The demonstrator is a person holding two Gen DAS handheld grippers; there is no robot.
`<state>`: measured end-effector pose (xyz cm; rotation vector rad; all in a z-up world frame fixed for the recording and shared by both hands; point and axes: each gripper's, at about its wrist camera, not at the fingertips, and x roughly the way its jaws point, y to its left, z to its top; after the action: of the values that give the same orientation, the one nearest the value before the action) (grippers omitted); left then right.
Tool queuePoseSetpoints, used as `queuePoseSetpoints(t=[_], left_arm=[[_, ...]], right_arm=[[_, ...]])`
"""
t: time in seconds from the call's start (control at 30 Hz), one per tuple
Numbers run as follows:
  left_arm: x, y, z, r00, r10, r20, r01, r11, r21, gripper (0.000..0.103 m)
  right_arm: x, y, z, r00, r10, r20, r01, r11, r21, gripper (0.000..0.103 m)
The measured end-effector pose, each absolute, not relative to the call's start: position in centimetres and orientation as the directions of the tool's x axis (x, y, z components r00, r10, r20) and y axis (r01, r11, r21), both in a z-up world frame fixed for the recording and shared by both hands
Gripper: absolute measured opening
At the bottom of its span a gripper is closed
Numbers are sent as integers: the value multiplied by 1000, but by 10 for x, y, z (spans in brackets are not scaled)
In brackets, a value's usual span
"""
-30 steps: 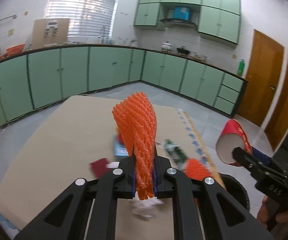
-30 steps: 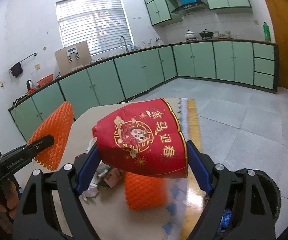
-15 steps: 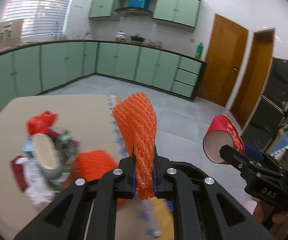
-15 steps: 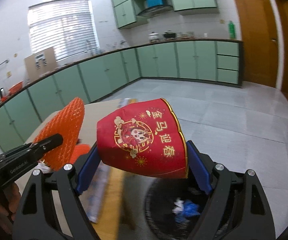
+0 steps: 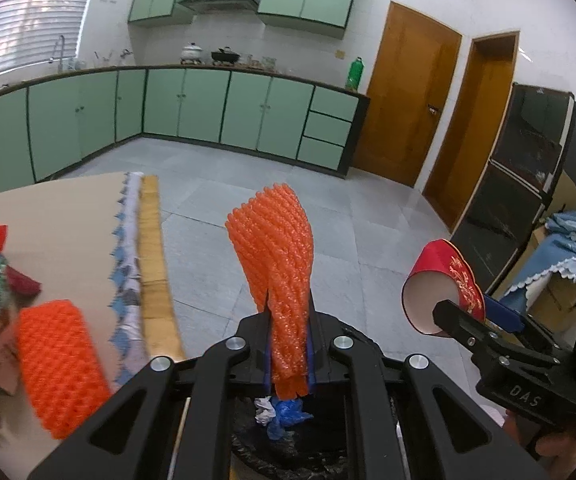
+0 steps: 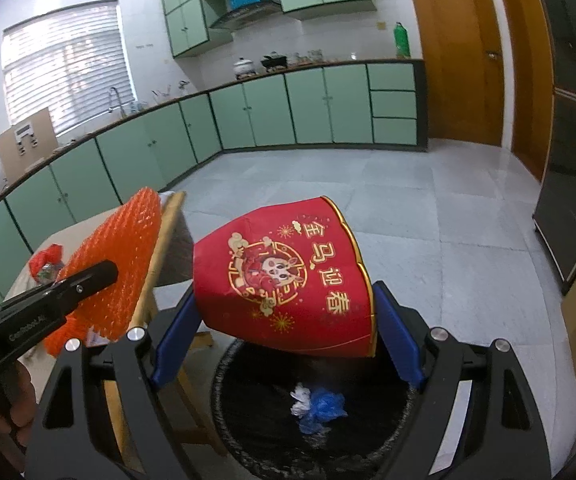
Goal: Collect trash
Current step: 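Carry the orange net and red packet over the bin and release both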
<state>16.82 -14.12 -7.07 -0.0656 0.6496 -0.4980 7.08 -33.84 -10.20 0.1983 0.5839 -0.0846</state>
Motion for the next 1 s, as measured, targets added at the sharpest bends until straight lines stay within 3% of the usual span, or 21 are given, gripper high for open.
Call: queuePoseSetpoints(t=[0.5, 0.67, 0.73, 0.8, 0.87, 1.0], left_arm=[[190, -186, -111, 603, -480, -637, 472, 858, -200, 13], [197, -187, -118, 571, -505, -648, 481, 845, -234, 29], [198, -186, -119, 566, -513, -646, 478, 842, -250, 43], [198, -184, -117, 569, -518, -639, 475, 841, -259, 48], [196, -180, -112, 586, -516, -624, 470, 844, -257, 64], [192, -174, -101, 615, -505, -605, 463, 853, -242, 70]], right_arm=[[91, -380, -139, 792, -45, -608, 191, 965, 177, 82], [95, -386, -148, 777, -48, -628, 198, 965, 172, 87], [96, -391, -150, 774, -50, -632, 212, 960, 183, 88], [94, -394, -150, 773, -51, -632, 222, 956, 195, 89], [92, -396, -149, 775, -59, -630, 232, 953, 197, 90], [89, -395, -142, 782, -75, -619, 248, 948, 198, 92]])
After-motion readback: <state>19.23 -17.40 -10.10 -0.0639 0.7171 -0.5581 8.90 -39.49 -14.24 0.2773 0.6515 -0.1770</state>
